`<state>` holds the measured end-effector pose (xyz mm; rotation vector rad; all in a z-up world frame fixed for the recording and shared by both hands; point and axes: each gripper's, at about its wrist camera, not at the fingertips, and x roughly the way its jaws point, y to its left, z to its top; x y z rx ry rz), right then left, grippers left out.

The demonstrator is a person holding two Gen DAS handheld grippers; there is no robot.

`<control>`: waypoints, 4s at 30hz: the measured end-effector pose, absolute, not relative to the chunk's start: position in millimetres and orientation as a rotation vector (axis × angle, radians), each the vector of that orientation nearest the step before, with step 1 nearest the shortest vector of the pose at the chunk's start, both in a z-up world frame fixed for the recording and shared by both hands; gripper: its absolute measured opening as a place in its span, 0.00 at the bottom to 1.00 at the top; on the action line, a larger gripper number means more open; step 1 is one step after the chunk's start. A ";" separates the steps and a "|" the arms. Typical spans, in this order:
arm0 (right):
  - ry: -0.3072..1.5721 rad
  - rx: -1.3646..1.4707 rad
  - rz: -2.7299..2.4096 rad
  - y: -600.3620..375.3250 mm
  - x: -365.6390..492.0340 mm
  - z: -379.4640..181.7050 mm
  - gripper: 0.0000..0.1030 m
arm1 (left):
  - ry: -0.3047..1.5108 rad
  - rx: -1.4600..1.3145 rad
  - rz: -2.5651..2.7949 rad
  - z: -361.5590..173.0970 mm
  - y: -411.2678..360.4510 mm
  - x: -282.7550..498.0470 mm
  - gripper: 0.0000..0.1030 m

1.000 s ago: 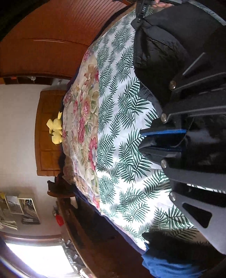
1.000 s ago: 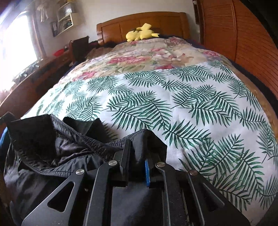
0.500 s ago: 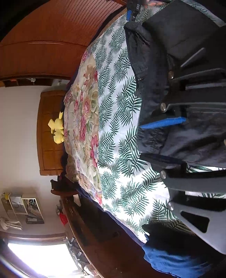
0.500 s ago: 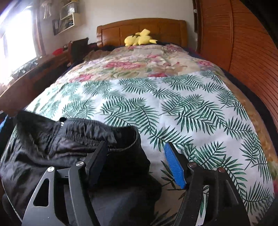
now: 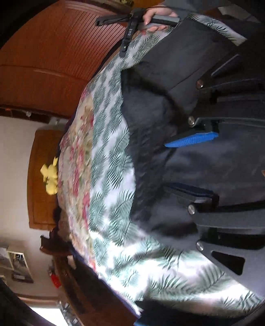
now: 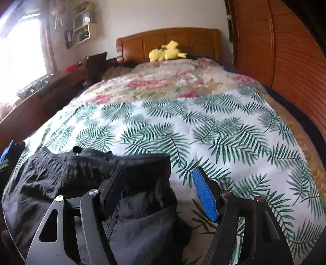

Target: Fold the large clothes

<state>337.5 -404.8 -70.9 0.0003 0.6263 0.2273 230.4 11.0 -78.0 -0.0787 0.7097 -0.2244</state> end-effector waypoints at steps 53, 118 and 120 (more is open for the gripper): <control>0.899 -0.020 0.178 -402.2 161.9 -133.0 0.79 | 0.737 0.022 -0.352 -86.3 -69.0 126.3 0.35; 0.747 -0.081 0.850 5.1 228.0 -28.1 0.24 | 0.686 -0.044 -0.066 -55.9 130.1 43.5 0.35; 0.729 -0.081 0.853 -1.2 222.9 -19.6 0.39 | 0.680 -0.047 -0.071 -55.6 129.2 45.9 0.35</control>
